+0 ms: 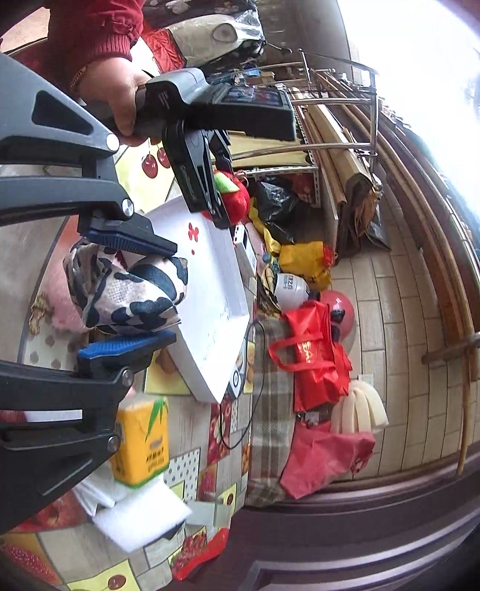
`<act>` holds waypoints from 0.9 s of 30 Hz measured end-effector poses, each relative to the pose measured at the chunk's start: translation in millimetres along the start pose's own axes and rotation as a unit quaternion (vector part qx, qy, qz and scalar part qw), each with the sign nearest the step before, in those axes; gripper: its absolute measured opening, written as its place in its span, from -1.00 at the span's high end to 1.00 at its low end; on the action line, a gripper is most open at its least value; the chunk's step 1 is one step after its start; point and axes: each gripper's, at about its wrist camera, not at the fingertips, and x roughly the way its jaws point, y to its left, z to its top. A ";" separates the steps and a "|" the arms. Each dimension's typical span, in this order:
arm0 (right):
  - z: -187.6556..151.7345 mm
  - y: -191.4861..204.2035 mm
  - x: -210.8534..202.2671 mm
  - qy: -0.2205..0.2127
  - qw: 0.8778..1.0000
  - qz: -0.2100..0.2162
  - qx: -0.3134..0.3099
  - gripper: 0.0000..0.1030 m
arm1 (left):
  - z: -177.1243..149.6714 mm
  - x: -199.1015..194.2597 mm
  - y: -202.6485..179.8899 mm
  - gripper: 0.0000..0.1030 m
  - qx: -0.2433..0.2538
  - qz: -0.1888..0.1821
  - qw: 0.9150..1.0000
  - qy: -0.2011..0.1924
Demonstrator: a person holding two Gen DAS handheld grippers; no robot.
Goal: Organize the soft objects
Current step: 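Release the cow-print cloth into the tray with the right tool while the left tool releases the apple plush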
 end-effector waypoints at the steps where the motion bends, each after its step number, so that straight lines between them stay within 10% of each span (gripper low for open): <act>1: 1.1 6.4 7.1 0.004 1.000 0.005 -0.003 0.22 | 0.7 3.0 1.3 -0.23 -0.001 0.002 1.000 0.004; 15: 16.3 29.5 89.7 0.034 0.998 0.005 0.057 0.22 | 7.9 35.0 27.5 -0.24 -0.049 0.015 0.998 0.040; 27: 30.2 -31.3 116.9 0.029 0.991 -0.067 0.112 0.22 | 15.3 64.8 14.6 -0.23 -0.015 -0.002 0.997 0.074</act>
